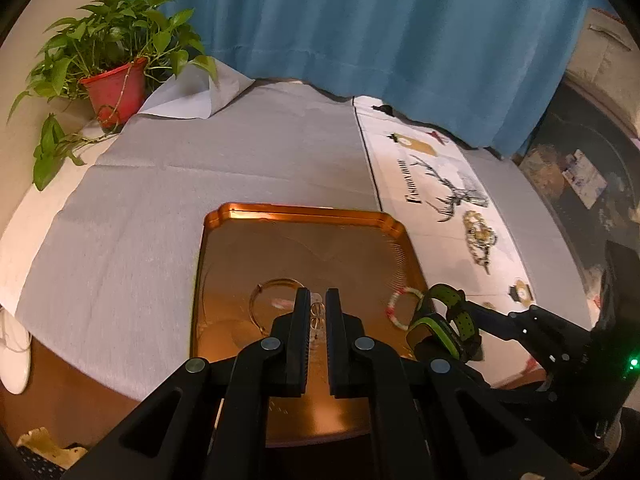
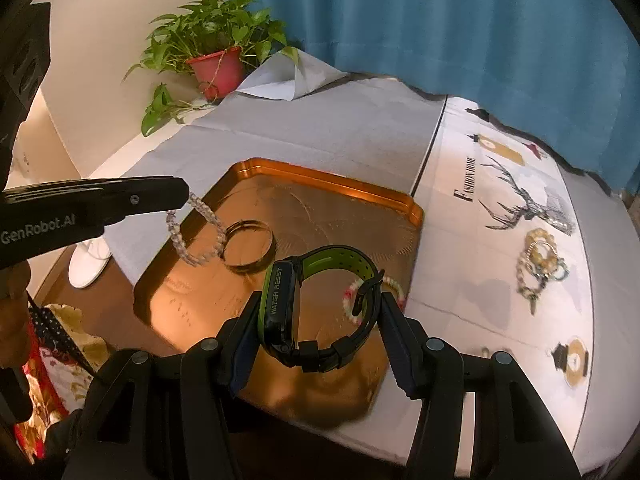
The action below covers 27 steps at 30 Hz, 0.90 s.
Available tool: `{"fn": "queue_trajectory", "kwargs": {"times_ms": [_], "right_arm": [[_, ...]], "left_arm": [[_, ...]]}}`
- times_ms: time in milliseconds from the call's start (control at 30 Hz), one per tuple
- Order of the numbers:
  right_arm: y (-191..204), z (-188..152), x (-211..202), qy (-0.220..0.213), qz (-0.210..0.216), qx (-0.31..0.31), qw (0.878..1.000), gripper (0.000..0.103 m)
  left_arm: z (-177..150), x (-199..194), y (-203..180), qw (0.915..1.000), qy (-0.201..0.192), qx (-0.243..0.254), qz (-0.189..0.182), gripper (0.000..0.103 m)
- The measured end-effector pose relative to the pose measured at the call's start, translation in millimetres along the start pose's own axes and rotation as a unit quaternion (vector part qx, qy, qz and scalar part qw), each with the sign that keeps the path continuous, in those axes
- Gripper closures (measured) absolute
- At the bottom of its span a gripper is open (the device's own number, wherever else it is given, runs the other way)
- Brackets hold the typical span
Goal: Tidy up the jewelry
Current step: 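Open both tools to drop the watch and pearl bracelet into the tray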
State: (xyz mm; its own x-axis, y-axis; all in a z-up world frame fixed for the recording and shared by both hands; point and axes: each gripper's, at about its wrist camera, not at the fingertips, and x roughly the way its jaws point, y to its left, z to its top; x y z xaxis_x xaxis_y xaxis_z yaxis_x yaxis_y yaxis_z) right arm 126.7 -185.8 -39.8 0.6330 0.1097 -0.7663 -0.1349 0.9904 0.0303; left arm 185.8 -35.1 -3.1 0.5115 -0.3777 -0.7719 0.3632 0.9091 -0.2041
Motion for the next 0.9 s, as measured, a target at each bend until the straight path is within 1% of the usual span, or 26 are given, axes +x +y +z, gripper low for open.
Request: {"fn": "queue_trajectory", "kwargs": {"times_ms": [233, 400, 467, 500, 567, 600, 633, 667, 700, 733, 833, 900], "right_arm": [[-1, 9, 24, 0.006, 0.004, -0.004, 1.0, 0.046], [-1, 14, 40, 0.01, 0.009, -0.008, 1.0, 0.046], [-2, 15, 44, 0.011, 0.011, -0.01, 1.0, 0.043], [-2, 16, 48, 0.012, 0.013, -0.012, 1.0, 0.042], [-1, 17, 52, 0.015, 0.008, -0.018, 1.0, 0.033], [-1, 18, 53, 0.015, 0.003, -0.021, 1.0, 0.022], [0, 18, 52, 0.014, -0.003, -0.025, 1.0, 0.016], [0, 18, 51, 0.011, -0.004, -0.027, 1.0, 0.015], [0, 16, 50, 0.012, -0.003, -0.029, 1.0, 0.014], [1, 15, 49, 0.014, -0.003, -0.03, 0.999, 0.014], [2, 7, 42, 0.026, -0.001, -0.02, 0.999, 0.014], [2, -1, 32, 0.029, 0.001, -0.01, 1.0, 0.014]], "left_arm": [[9, 30, 9, 0.9996, 0.013, 0.007, 0.022, 0.098], [11, 49, 19, 0.9987, 0.02, 0.008, 0.046, 0.098], [13, 54, 22, 0.9983, 0.019, 0.01, 0.054, 0.097], [13, 56, 23, 0.9981, 0.02, 0.009, 0.058, 0.094], [14, 62, 24, 0.9973, 0.029, 0.012, 0.066, 0.072], [13, 64, 24, 0.9967, 0.033, 0.015, 0.073, 0.04], [12, 63, 23, 0.9961, 0.031, 0.016, 0.082, 0.015], [9, 60, 22, 0.995, 0.021, 0.018, 0.096, 0.01], [6, 56, 21, 0.9941, 0.009, 0.021, 0.106, 0.01], [2, 53, 20, 0.9934, 0.007, 0.026, 0.111, 0.01], [-8, 46, 18, 0.991, 0.021, 0.029, 0.129, 0.01], [-21, 34, 18, 0.9902, 0.021, 0.018, 0.137, 0.01]]}}
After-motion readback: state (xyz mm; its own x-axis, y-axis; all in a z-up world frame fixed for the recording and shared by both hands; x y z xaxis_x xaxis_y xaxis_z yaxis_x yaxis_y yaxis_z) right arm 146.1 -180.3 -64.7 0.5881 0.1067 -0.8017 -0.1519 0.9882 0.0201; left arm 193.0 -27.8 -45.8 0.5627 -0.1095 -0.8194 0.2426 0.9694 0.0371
